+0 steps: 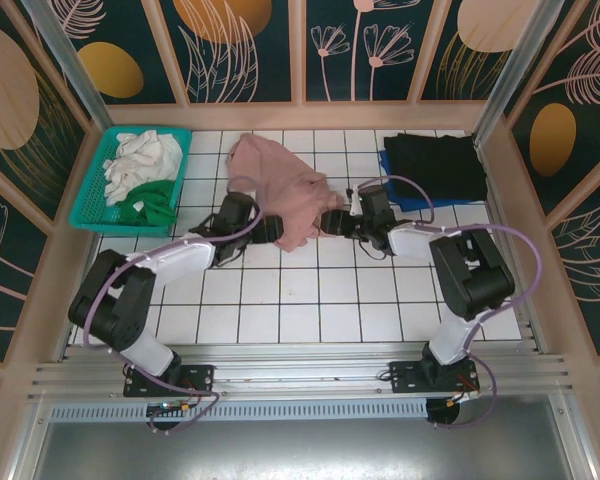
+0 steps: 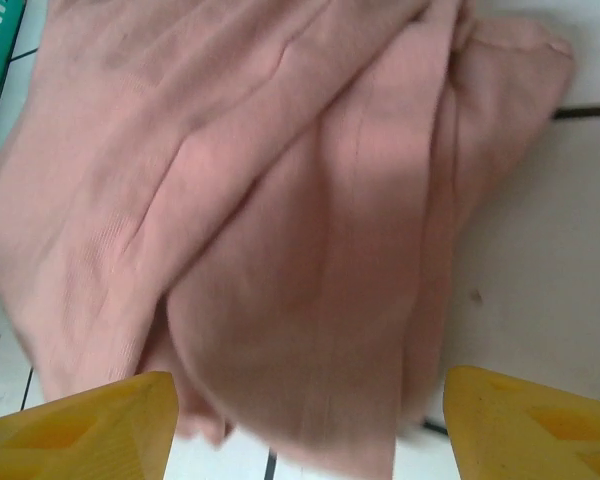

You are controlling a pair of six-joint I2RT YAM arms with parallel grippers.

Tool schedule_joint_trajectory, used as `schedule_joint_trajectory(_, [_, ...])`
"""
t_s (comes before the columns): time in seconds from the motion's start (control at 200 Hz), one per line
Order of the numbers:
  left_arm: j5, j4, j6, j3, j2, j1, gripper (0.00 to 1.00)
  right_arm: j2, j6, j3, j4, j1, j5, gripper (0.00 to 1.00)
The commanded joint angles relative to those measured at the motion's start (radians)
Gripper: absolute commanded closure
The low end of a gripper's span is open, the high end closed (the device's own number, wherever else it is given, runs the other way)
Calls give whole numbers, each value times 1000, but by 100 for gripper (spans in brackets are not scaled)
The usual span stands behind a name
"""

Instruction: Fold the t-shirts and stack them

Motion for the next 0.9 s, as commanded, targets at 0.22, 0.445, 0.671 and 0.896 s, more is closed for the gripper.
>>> schedule_joint_trajectory(0.22, [158,208,-23,109,259,4,26,106,-15,52,74,22,-23,63])
schedule_joint_trajectory(0.445, [129,119,-3,201,202,4,95,-52,-33,32,-26,16,127,100])
schedule_joint_trajectory(0.671, [-46,-137,49,297,-80,4,100,-403,-80,34,-186,12,275,100])
schedule_joint_trajectory(0.896, [-278,-300,55,388,-308,10,100,-744,-119,114,-321,3,351,100])
